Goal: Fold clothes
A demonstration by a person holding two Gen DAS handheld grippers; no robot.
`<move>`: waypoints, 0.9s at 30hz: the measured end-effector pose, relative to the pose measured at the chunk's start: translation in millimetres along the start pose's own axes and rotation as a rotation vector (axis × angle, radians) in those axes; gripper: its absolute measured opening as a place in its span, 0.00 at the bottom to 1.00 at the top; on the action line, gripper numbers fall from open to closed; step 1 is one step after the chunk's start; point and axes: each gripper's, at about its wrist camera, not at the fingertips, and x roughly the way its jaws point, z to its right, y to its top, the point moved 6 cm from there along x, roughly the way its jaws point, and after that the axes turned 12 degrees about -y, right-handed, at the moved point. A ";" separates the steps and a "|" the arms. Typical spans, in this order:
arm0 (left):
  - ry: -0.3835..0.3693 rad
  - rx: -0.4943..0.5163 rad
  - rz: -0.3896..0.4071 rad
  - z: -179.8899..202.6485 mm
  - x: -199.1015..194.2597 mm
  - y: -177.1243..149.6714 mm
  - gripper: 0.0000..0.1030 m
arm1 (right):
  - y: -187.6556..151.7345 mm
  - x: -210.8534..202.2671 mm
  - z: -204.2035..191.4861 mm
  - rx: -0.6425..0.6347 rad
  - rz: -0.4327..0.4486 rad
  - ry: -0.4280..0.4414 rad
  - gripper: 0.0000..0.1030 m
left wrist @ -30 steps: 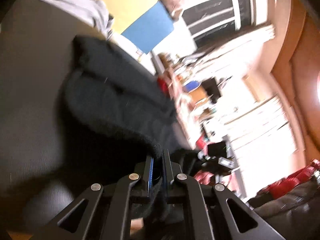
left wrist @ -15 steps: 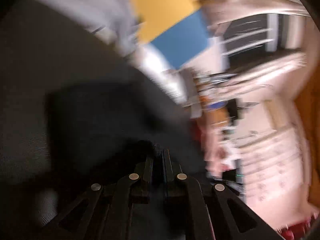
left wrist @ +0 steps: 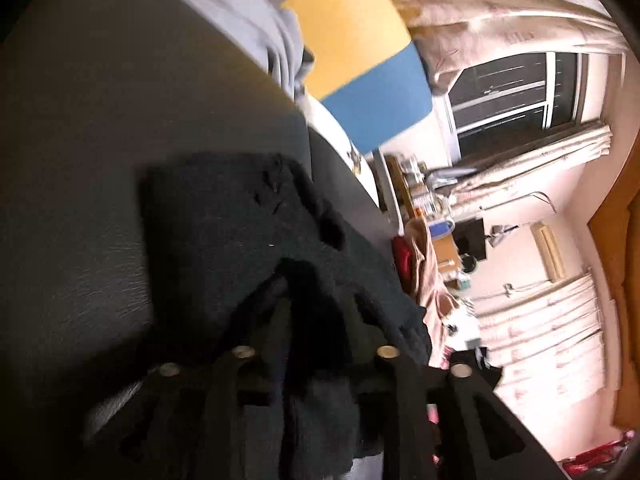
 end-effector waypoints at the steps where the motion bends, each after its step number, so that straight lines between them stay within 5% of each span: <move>1: 0.011 0.013 0.019 3.5 -7.2 -1.3 0.33 | -5.2 -2.2 -4.0 -0.029 -0.013 -0.028 0.96; 6: 0.050 0.094 -0.039 18.8 -15.0 -25.2 0.47 | -22.8 -4.2 -6.0 -0.150 -0.084 -0.132 0.98; 13: 0.127 0.208 -0.087 24.6 -10.9 -39.0 0.67 | -23.8 36.2 -14.5 -0.255 -0.064 -0.227 1.00; 19: 0.194 0.335 -0.121 35.9 2.0 -38.1 0.68 | -20.5 40.9 -8.7 -0.251 -0.071 -0.291 1.00; 21: 0.214 0.362 -0.142 39.1 9.3 -33.2 0.65 | -19.7 39.5 -5.9 -0.244 -0.074 -0.311 0.88; 22: 0.227 0.364 -0.155 38.7 13.4 -30.2 0.53 | -19.3 38.8 -4.4 -0.241 -0.075 -0.320 0.80; 24: 0.212 0.364 -0.174 39.9 15.8 -26.7 0.26 | -18.6 37.4 -1.6 -0.234 -0.077 -0.340 0.40; 25: 0.219 0.368 -0.187 39.3 16.1 -26.5 0.07 | -18.2 36.7 -0.1 -0.231 -0.078 -0.349 0.36; 27: 0.152 0.322 -0.214 38.1 13.9 -29.0 0.05 | -13.7 36.2 -2.9 -0.223 -0.077 -0.331 0.32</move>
